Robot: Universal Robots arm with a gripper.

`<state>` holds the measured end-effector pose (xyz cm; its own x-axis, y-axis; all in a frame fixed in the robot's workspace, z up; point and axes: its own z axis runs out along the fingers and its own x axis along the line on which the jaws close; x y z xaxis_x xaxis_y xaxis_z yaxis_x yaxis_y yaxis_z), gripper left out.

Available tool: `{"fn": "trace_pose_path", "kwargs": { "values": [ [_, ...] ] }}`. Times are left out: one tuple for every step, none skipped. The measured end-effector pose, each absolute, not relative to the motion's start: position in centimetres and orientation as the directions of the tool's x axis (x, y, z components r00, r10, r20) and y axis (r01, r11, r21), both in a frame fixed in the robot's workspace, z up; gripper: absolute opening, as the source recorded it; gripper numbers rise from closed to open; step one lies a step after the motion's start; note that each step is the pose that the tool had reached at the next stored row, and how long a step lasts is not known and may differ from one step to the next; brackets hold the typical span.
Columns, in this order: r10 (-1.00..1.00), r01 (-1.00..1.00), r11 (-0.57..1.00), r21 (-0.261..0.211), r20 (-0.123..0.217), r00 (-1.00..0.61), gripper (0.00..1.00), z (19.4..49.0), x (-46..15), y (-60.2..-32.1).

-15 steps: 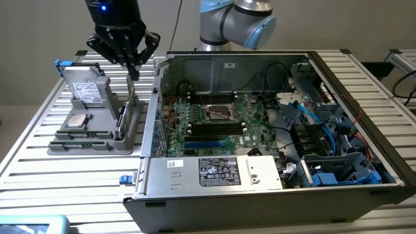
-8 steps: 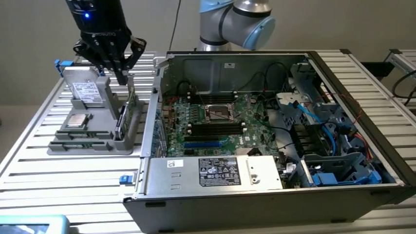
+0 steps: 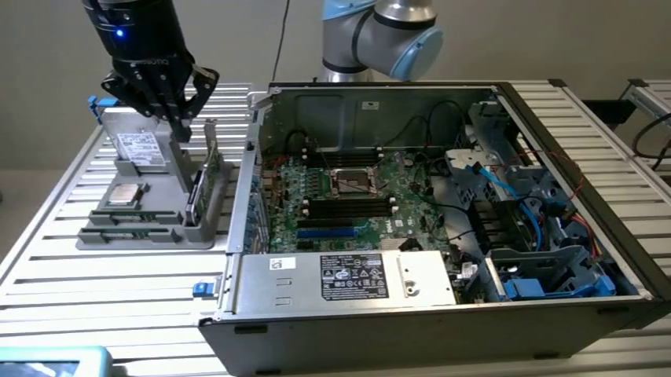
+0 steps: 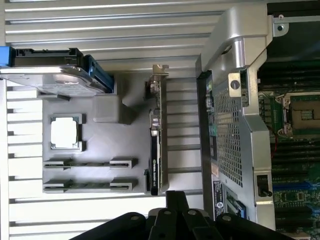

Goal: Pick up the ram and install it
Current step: 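Reach for the ram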

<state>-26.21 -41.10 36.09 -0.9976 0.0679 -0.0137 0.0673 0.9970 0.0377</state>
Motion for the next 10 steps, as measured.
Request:
{"fn": "trace_pose_path", "kwargs": {
  "values": [
    [0.066, 0.065, 0.997, 0.036, -0.013, -0.998, 0.11, 36.06, -26.28, -41.11],
    [0.064, 0.063, 0.997, 0.035, -0.013, -0.998, 0.11, 36.03, -26.35, -41.13],
    [0.061, 0.061, 0.998, 0.034, -0.012, -0.998, 0.11, 36.02, -26.4, -41.15],
    [0.059, 0.058, 0.998, 0.032, -0.011, -0.998, 0.11, 36.0, -26.45, -41.16],
    [0.056, 0.056, 0.998, 0.031, -0.011, -0.998, 0.11, 35.98, -26.5, -41.18],
    [0.054, 0.054, 0.998, 0.03, -0.01, -0.998, 0.11, 35.96, -26.54, -41.2],
    [0.052, 0.052, 0.998, 0.029, -0.01, -0.999, 0.11, 35.94, -26.59, -41.22],
    [0.05, 0.05, 0.998, 0.027, -0.009, -0.999, 0.11, 35.93, -26.64, -41.25],
    [0.048, 0.048, 0.999, 0.026, -0.009, -0.999, 0.11, 35.91, -26.69, -41.27],
    [0.047, 0.046, 0.999, 0.024, -0.009, -0.999, 0.11, 35.9, -26.74, -41.3]
  ]
}}
